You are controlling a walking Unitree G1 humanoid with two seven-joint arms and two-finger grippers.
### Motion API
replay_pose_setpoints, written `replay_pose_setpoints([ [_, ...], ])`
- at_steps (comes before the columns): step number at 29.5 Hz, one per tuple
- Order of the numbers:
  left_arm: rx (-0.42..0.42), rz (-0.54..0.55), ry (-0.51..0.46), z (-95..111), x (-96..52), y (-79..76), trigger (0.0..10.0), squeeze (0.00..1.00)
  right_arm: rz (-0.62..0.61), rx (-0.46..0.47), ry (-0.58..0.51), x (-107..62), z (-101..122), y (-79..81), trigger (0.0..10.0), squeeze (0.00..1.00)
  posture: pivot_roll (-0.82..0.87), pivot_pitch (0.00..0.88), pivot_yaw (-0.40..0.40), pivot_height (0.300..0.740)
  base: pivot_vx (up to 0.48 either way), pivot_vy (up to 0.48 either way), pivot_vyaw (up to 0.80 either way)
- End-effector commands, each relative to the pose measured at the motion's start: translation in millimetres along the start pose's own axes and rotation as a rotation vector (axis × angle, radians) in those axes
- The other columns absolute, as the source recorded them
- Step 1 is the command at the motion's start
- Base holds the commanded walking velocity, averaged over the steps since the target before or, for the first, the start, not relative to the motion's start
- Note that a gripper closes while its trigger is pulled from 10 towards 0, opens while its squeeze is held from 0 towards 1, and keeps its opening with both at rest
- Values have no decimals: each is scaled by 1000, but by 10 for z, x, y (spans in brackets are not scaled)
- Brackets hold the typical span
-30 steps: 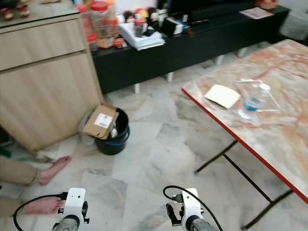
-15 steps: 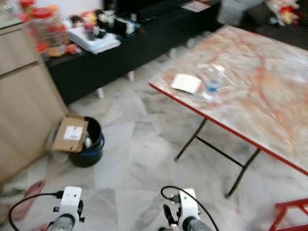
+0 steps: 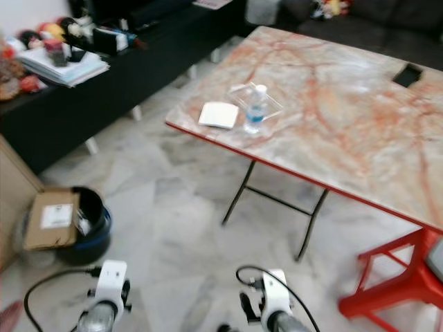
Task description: Picking trash to rubbish bin
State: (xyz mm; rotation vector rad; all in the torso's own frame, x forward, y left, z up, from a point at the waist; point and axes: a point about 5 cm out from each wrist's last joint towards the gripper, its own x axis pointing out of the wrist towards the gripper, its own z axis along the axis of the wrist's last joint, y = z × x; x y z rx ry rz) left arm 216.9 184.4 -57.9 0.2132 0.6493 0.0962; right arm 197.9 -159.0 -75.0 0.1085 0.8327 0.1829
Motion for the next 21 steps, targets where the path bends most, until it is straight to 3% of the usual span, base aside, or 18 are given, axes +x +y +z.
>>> replay_pose_setpoints([
  [1, 12, -19, -9, 42, 13, -40, 10000, 0, -18, 7, 9, -22, -33, -54, 10000, 0, 21, 112, -36, 740, 0, 0, -800],
  [21, 36, -34, -46, 148, 45, -60, 10000, 0, -13, 14, 5, -14, -31, -24, 10000, 0, 27, 111, -22, 740, 0, 0, -800],
])
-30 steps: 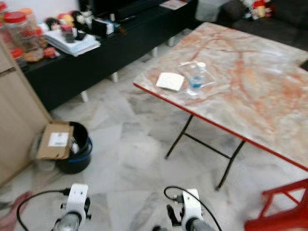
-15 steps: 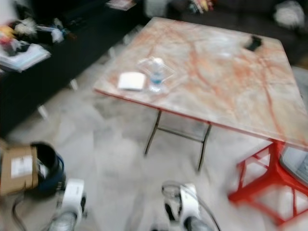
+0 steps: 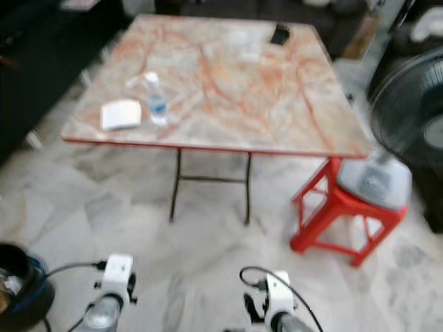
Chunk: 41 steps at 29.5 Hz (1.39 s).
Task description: Picking trash to rubbish bin
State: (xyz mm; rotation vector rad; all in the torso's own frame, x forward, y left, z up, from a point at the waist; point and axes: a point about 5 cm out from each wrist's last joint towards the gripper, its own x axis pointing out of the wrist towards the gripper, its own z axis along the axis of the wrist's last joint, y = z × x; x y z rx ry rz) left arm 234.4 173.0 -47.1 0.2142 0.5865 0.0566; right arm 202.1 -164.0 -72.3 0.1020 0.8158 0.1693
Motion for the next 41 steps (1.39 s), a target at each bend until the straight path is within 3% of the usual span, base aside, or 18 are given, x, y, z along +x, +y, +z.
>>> replay_pose_setpoints([
  [1, 33, -6, 6, -10, 2, 19, 10000, 0, 4, 22, 8, -5, -54, 36, 10000, 0, 29, 110, -19, 740, 0, 0, -538],
  [5, 39, -5, -37, 97, 33, 2, 10000, 0, 28, 5, -40, 26, 60, 80, 10000, 0, 28, 108, -18, 740, 0, 0, -269],
  [11, 2, 26, -212, 511, 113, -9, 10000, 0, 77, -51, -241, 102, 584, 163, 10000, 0, 27, 106, -15, 740, 0, 0, 0],
  [15, -11, 65, -356, 847, 141, 62, 10000, 0, 102, -96, -416, 108, 1054, 236, 10000, 0, 29, 99, -12, 740, 0, 0, 0],
  [17, -31, 107, -454, 1072, 132, 134, 10000, 0, 136, -122, -556, 74, 1414, 338, 10000, 0, 29, 99, -11, 740, 0, 0, 0],
  [18, -31, 107, -454, 1072, 132, 134, 10000, 0, 136, -122, -556, 74, 1414, 338, 10000, 0, 29, 99, -11, 740, 0, 0, 0],
  [23, -23, 137, -691, 1631, 18, 180, 10000, 0, 180, -151, -844, -113, 2124, 562, 10000, 0, 30, 95, -9, 740, 0, 0, 0],
  [26, -22, 149, -788, 1868, -64, 191, 10000, 0, 195, -153, -944, -215, 2356, 650, 10000, 0, 26, 89, -6, 740, 0, 0, 0],
  [32, -40, 211, -884, 2072, -225, 327, 10000, 0, 200, -127, -1062, -358, 2593, 760, 10000, 0, 22, 80, 1, 740, 0, 0, 0],
  [41, -79, 208, -878, 2137, -272, 376, 10000, 0, 223, -116, -1067, -369, 2598, 861, 10000, 0, 25, 60, 5, 740, 0, 0, 0],
])
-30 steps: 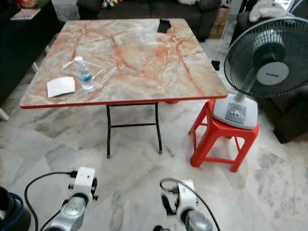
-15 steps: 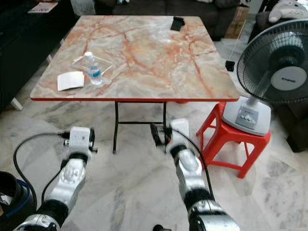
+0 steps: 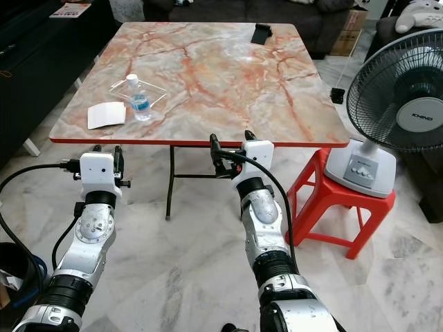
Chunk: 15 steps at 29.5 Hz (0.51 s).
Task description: Picking trash to rubbish bin
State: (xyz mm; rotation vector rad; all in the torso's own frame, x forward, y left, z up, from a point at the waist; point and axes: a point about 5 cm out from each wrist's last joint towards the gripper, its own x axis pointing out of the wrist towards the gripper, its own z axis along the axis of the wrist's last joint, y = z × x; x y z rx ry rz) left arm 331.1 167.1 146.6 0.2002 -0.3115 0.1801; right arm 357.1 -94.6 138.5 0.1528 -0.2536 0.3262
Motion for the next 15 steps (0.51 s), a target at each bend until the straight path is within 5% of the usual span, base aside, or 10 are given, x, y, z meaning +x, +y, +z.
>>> replay_pose_setpoints([
  [1, 0, -8, 0, 26, 4, 5, 10000, 0, 7, -3, -17, 28, 53, 22, 10000, 0, 25, 60, 5, 740, 0, 0, 0],
  [7, -87, 20, 61, 13, -3, -57, 10000, 0, -2, -4, 3, 34, 40, 29, 10000, 0, 23, 42, 7, 740, 0, 0, 0],
  [8, -96, 23, 74, -1, 2, -61, 10000, 384, 1, -7, 4, 35, 40, 34, 10000, 0, 23, 42, 7, 740, 0, 0, 0],
  [12, -94, 16, 78, -8, 4, -67, 10000, 384, 2, -10, 4, 35, 43, 40, 10000, 0, 23, 42, 7, 740, 0, 0, 0],
  [13, -97, -3, 69, 4, 6, -92, 10000, 1000, 3, -5, -2, 46, 59, 44, 10000, 0, 16, 35, 12, 740, 0, 0, 0],
  [15, -83, -14, 57, 22, 14, -99, 10000, 1000, 2, -2, -5, 52, 67, 40, 10000, 0, 17, 34, 11, 740, 0, 0, 0],
])
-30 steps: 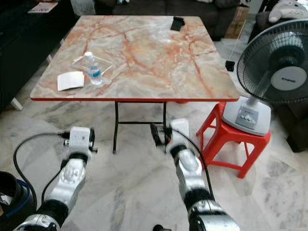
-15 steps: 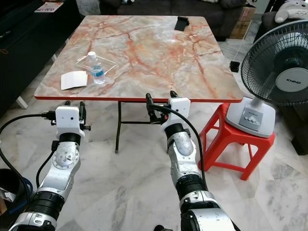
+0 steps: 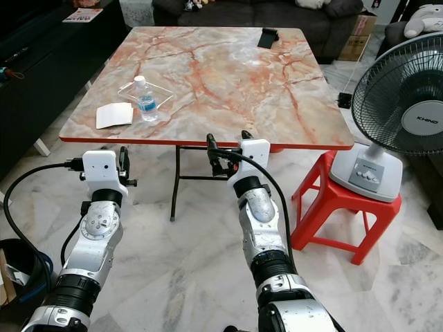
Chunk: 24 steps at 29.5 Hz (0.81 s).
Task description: Picking trash to rubbish bin
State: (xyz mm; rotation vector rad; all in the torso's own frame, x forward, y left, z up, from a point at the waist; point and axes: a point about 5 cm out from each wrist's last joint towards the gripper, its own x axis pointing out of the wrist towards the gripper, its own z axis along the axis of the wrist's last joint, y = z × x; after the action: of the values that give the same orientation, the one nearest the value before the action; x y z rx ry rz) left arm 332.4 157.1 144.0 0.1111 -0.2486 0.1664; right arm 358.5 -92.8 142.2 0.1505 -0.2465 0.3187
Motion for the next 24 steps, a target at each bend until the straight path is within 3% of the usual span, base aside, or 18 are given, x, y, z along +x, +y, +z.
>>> replay_pose_setpoints([
  [1, 5, -9, -15, 38, 26, 4, 10000, 1000, 10, -1, -11, 22, 37, 21, 10000, 0, 19, 33, 11, 740, 0, 0, 0],
  [19, 14, -9, 1, 37, 21, 31, 10000, 1000, -18, 2, 0, 18, 46, -55, 10000, 0, 28, 63, 0, 740, 0, 0, 0],
  [20, 19, -4, 1, 36, 23, 38, 10000, 0, -22, 0, 1, 16, 45, -61, 10000, 0, 28, 63, 0, 740, 0, 0, 0],
  [24, 19, 6, 6, 33, 29, 48, 10000, 0, -32, -10, 34, 19, 20, -80, 10000, 0, 27, 68, 1, 740, 0, 0, 0],
])
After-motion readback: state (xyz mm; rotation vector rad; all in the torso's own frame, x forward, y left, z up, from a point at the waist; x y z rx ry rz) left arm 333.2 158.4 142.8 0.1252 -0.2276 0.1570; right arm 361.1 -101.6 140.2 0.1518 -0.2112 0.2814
